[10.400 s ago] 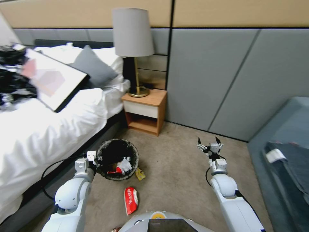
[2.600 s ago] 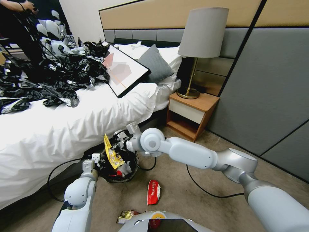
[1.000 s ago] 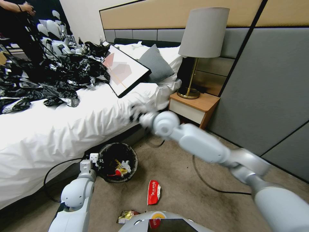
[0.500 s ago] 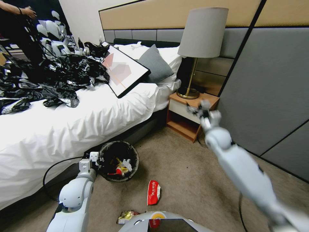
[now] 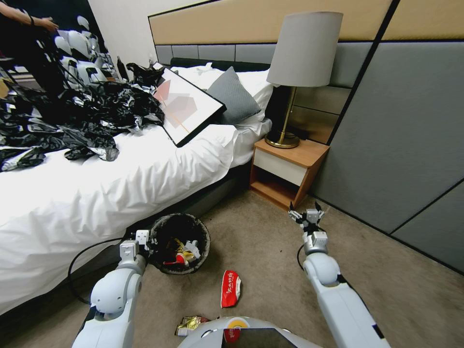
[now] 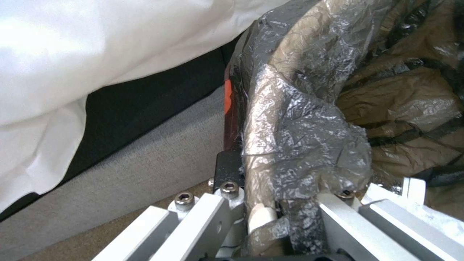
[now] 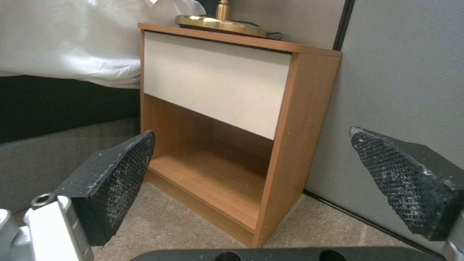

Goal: Pick up the trash bin, then pick up the garbage from the floor and place it into the trash bin.

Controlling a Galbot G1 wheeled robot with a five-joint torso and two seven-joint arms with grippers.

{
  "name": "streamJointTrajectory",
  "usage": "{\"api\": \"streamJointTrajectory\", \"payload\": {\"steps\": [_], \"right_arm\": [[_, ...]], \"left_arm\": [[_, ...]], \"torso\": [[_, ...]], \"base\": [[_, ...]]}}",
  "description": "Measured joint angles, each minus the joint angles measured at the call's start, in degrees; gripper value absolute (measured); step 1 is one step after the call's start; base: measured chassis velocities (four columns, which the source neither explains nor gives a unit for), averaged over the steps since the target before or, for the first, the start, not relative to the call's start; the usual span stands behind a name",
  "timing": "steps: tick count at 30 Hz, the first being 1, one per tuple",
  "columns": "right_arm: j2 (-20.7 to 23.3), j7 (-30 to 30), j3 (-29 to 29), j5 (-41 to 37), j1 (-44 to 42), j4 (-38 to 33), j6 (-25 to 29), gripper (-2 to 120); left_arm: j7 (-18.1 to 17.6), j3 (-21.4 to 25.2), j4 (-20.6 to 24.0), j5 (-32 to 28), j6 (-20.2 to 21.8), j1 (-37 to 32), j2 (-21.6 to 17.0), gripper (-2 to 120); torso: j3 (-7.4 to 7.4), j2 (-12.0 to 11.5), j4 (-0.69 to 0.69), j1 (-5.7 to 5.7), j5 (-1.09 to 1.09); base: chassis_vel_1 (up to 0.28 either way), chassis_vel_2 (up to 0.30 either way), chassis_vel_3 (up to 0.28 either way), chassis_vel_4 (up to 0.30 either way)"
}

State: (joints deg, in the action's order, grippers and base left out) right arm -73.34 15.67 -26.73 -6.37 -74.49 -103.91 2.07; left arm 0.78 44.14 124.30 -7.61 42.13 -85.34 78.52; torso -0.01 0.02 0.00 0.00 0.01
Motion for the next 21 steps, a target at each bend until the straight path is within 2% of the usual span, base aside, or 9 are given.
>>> {"api": "streamJointTrajectory", "payload": {"steps": [21], "right_arm": [[-0.02, 0.99, 2.30, 0.33, -0.31, -0.62, -4.00, 100]], "left_arm": [[0.17, -0.16, -0.37, 0.29, 0.00, 0.10, -0.71, 0]], "torso": [[0.00, 0.00, -0.01, 0.00, -0.01]], "base": [[0.000, 0.000, 0.000, 0.000]]}}
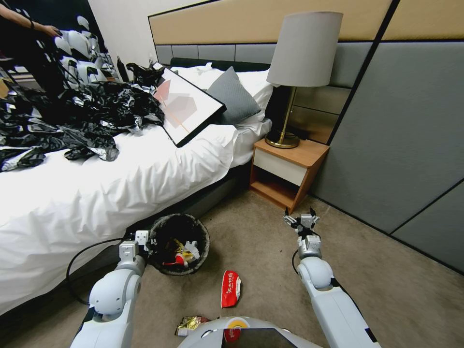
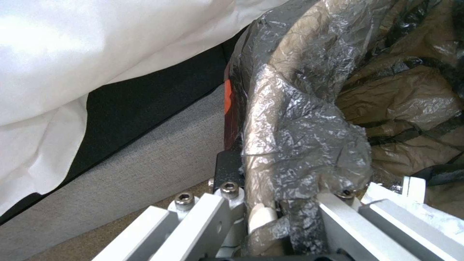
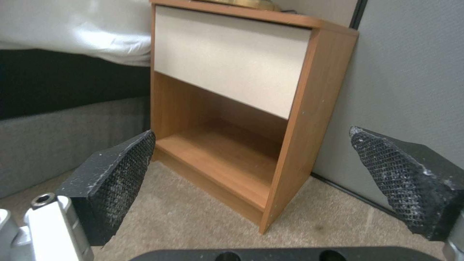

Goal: Pick up the trash bin, then pick up the garbage from the floor and place it into the trash bin.

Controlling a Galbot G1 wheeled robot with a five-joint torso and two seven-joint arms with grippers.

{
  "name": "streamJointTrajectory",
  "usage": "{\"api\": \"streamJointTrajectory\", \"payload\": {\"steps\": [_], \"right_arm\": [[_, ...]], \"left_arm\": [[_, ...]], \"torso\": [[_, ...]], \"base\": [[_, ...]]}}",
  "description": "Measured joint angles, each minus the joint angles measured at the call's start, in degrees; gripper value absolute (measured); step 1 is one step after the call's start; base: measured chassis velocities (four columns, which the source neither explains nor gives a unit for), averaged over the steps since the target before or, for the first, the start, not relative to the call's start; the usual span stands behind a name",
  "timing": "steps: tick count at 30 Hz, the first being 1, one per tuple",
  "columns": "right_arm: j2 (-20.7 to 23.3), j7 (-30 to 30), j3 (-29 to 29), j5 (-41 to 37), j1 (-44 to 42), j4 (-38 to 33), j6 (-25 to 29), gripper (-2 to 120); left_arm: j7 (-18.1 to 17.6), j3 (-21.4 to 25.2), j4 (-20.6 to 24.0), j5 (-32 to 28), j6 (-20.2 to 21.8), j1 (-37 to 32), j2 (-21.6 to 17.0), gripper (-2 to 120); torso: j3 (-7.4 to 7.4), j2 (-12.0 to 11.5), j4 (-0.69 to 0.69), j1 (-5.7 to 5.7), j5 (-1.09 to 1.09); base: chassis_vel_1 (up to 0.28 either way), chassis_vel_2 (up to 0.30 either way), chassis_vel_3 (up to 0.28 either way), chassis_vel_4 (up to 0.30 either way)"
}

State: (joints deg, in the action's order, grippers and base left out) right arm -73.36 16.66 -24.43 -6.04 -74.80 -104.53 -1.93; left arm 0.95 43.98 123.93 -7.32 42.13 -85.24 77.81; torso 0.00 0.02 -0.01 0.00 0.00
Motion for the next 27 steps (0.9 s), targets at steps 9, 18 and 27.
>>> {"api": "streamJointTrajectory", "payload": {"steps": [9, 18, 27], "right_arm": [[0.32, 0.40, 0.36, -0.14, 0.05, -0.15, -0.73, 100], [0.49, 0.59, 0.56, -0.19, 0.35, -0.01, -1.11, 100], [0.69, 0.70, 0.74, -0.12, 0.56, 0.29, -1.22, 100]], "left_arm": [[0.08, 0.11, -0.31, 0.02, 0.00, 0.10, -0.04, 0], [0.14, 0.25, -0.94, 0.02, 0.00, 0.52, -0.06, 0], [0.17, 0.32, -1.39, 0.01, 0.00, 0.83, -0.10, 0]], "torso": [[0.00, 0.00, 0.00, 0.00, 0.00], [0.00, 0.00, 0.00, 0.00, 0.00], [0.00, 0.00, 0.00, 0.01, 0.00]], "base": [[0.000, 0.000, 0.000, 0.000], [0.023, -0.025, -0.023, 0.021], [0.074, -0.065, -0.078, 0.078]]}}
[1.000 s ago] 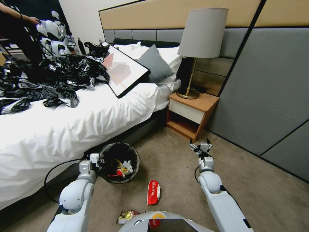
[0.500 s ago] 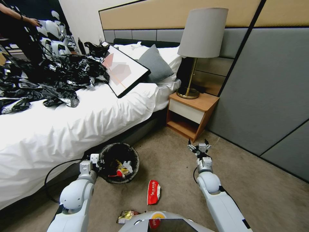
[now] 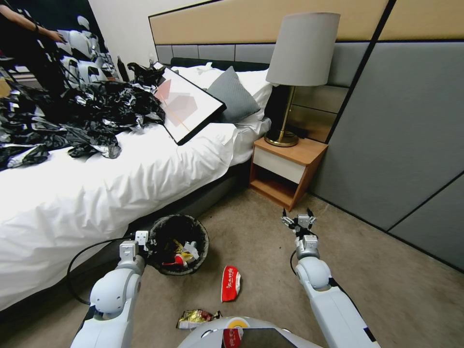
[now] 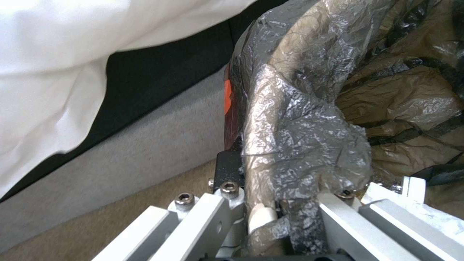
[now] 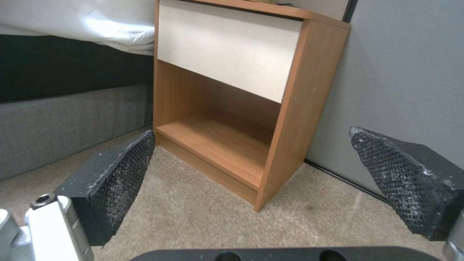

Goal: Pick up the trash bin, then pick up the garbage from the floor and place it into the trash bin.

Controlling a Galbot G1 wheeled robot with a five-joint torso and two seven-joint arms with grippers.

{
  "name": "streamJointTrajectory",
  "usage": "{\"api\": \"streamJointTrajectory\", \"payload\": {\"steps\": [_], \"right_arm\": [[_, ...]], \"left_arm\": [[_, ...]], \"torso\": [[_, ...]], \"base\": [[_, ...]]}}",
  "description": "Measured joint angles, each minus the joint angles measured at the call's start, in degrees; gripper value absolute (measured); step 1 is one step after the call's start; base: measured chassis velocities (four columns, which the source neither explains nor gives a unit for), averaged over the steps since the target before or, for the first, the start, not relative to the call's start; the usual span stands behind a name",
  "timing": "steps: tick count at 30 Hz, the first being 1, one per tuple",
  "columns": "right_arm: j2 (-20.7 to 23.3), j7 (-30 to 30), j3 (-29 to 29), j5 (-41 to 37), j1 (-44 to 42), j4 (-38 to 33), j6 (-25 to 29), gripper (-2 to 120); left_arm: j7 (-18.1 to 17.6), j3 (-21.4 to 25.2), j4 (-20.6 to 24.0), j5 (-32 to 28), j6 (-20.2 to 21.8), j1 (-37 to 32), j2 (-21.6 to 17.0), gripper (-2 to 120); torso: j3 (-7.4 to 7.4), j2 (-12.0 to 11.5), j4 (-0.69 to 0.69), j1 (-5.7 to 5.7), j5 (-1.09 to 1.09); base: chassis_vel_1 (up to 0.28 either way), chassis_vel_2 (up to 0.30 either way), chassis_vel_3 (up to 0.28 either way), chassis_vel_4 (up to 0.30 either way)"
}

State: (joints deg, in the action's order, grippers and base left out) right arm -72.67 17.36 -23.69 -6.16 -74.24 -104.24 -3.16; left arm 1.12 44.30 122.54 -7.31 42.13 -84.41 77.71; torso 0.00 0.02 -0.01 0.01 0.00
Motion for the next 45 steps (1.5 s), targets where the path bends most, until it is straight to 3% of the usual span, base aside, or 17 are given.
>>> {"api": "streamJointTrajectory", "payload": {"steps": [25, 32, 35, 37, 39, 40, 42, 44, 45], "right_arm": [[0.77, -0.12, 0.44, 0.42, 0.88, 1.01, 1.73, 100], [3.08, 0.83, 2.07, -2.26, 1.39, -0.51, -0.66, 100], [9.00, 2.09, 6.55, -7.89, 5.88, -1.29, -5.63, 100], [10.74, 2.45, 8.30, -10.12, 7.76, -1.30, -7.02, 100], [15.83, 4.18, 15.09, -18.83, 15.77, -0.51, -12.54, 100], [15.83, 4.18, 15.09, -18.83, 15.77, -0.51, -12.54, 100], [18.26, 4.16, 20.70, -26.56, 24.36, 1.33, -19.62, 100], [18.66, 3.55, 22.01, -28.62, 26.83, 2.02, -21.57, 100], [19.14, 2.21, 26.48, -34.91, 34.31, 4.09, -27.34, 100]], "left_arm": [[0.13, -0.03, -0.45, 0.40, 0.00, -0.12, 0.27, 0], [0.14, 0.21, -0.40, 0.40, 0.00, -0.18, 0.14, 0], [0.12, 0.26, -0.39, 0.40, 0.00, -0.17, 0.11, 0], [0.11, 0.26, -0.39, 0.40, 0.00, -0.17, 0.10, 0], [0.10, 0.27, -0.39, 0.50, 0.00, -0.16, 0.10, 0], [0.10, 0.27, -0.39, 0.50, 0.00, -0.16, 0.10, 0], [0.10, 0.27, -0.35, 0.62, 0.00, -0.16, 0.13, 0], [0.10, 0.27, -0.34, 0.65, 0.00, -0.16, 0.13, 0], [0.09, 0.27, -0.29, 0.75, 0.00, -0.25, 0.17, 0]], "torso": [[0.00, 0.00, 0.00, -0.02, 0.00], [0.00, 0.00, -0.01, -0.01, -0.01], [0.00, 0.00, -0.02, -0.01, 0.00], [0.00, 0.00, -0.01, -0.01, 0.00], [0.00, 0.00, 0.00, -0.01, 0.00], [0.00, 0.00, 0.00, -0.01, 0.00], [0.01, 0.00, 0.02, -0.01, -0.01], [0.01, 0.00, 0.00, -0.02, -0.02], [0.00, 0.00, 0.02, -0.02, 0.02]], "base": [[0.066, -0.066, -0.070, 0.068], [0.000, 0.000, 0.000, 0.000], [0.000, 0.000, 0.000, 0.000], [0.000, 0.000, 0.000, 0.000], [0.000, 0.000, 0.000, 0.000], [0.000, 0.000, 0.000, 0.000], [0.000, 0.000, 0.000, 0.000], [0.000, 0.000, 0.000, 0.000], [0.000, 0.000, 0.000, 0.000]]}}
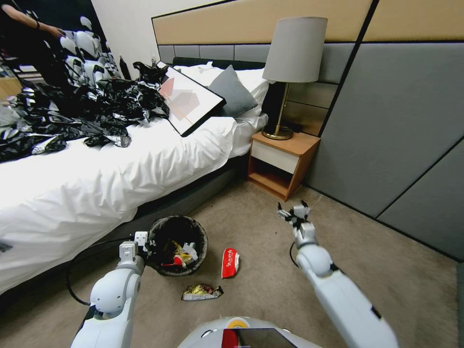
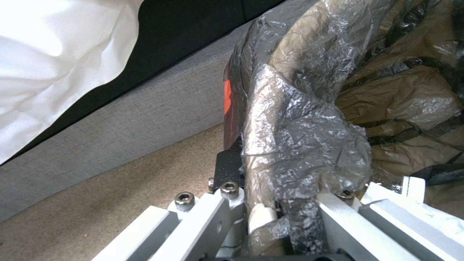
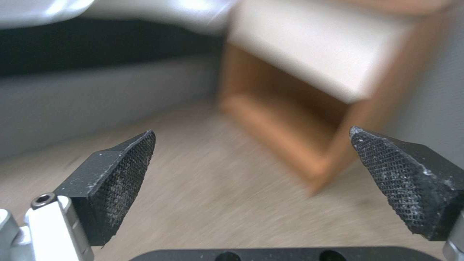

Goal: Pick up the trash bin, then pick up the garbage from the floor and place it into the trash bin.

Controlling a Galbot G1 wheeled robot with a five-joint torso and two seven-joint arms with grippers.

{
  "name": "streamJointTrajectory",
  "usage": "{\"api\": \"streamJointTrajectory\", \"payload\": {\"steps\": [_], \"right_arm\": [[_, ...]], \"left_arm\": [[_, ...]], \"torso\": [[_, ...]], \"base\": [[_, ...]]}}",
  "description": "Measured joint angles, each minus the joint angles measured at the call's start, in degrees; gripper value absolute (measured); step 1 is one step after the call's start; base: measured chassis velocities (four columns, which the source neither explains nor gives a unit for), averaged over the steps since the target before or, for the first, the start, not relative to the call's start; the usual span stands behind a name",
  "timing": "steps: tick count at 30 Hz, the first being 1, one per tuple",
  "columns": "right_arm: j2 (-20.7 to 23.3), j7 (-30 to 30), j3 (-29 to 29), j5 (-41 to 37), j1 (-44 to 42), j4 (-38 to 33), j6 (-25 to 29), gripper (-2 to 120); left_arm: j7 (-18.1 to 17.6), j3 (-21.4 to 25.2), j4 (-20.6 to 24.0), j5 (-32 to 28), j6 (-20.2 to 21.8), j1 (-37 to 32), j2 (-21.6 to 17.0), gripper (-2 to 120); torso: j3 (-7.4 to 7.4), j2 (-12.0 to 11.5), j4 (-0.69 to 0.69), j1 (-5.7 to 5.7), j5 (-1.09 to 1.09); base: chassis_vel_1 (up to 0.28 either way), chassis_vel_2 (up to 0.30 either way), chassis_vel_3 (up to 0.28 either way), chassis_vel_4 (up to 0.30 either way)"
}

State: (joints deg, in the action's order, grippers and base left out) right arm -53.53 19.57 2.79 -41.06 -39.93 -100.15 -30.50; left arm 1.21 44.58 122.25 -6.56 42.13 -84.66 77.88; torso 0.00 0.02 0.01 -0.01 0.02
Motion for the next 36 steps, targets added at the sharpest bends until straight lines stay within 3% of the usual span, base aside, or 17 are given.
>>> {"api": "streamJointTrajectory", "payload": {"steps": [2, 4, 9, 12, 17, 23, 36], "right_arm": [[-0.01, -0.24, 1.72, -2.39, 2.34, 0.78, -1.87, 100], [-1.65, -1.02, 8.93, -13.25, 10.86, 5.50, -10.64, 100], [-5.31, -1.23, 14.77, -19.51, 16.15, 12.16, -12.49, 100], [-11.02, -1.66, 18.72, -21.14, 17.34, 18.16, -12.52, 100], [-14.41, -1.26, 20.51, -21.04, 15.92, 20.25, -12.35, 100], [-18.37, 3.75, 20.39, -24.44, 13.25, 21.38, -12.06, 100], [-21.39, 5.71, 20.34, -24.66, 10.10, 23.92, -11.77, 100]], "left_arm": [[0.01, -0.01, 0.03, 0.02, 0.00, -0.06, 0.00, 0], [0.02, 0.19, 0.17, 0.09, 0.00, -0.23, -0.08, 0], [0.11, 0.49, 0.44, 0.10, 0.00, -0.38, -0.40, 0], [0.20, 0.87, 0.45, -0.04, 0.00, -0.43, -0.85, 0], [0.27, 1.01, 0.28, -0.16, 0.00, -0.42, -1.06, 0], [0.37, 0.56, -0.36, -0.15, 0.00, -0.04, -0.90, 0], [0.45, 0.59, -0.94, 0.13, 0.00, 0.14, -0.72, 0]], "torso": [[0.00, 0.00, 0.00, 0.00, 0.02], [0.01, 0.00, 0.01, 0.00, -0.05], [0.00, 0.00, -0.02, 0.00, -0.01], [0.00, 0.00, -0.02, 0.00, -0.01], [0.00, 0.00, 0.00, 0.01, 0.00], [0.00, 0.00, -0.03, 0.01, -0.01], [0.00, 0.00, -0.02, 0.01, -0.02]], "base": [[0.000, 0.000, 0.000, 0.000], [0.000, 0.000, 0.000, 0.000], [0.000, 0.000, 0.000, 0.000], [0.000, 0.000, 0.000, 0.000], [0.000, 0.000, 0.000, 0.000], [0.000, 0.000, 0.000, 0.000], [0.000, 0.000, 0.000, 0.000]]}}
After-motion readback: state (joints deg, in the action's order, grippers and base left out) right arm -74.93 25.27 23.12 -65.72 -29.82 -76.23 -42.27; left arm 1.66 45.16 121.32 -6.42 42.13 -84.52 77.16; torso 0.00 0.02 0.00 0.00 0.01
